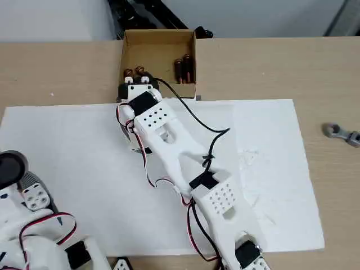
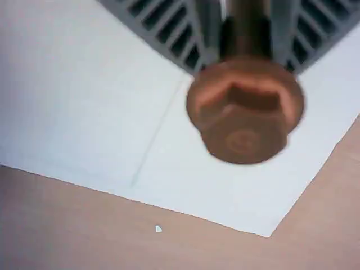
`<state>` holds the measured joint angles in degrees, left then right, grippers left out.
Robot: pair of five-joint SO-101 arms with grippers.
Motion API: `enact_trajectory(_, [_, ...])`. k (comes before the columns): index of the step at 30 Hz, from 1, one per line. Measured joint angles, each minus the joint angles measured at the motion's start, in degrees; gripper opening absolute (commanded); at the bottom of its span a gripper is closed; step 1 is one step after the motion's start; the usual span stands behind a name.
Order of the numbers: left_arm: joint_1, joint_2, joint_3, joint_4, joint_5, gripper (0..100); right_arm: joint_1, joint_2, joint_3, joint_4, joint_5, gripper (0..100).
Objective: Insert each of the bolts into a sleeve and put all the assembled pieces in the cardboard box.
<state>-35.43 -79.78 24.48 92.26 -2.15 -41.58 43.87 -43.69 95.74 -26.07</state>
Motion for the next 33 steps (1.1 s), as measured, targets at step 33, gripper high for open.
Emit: enact_trajectory(33, [0.0, 0.0, 0.0, 0.0, 0.0, 1, -0.1, 0.0, 3.3, -0.1, 10.1, 13.8])
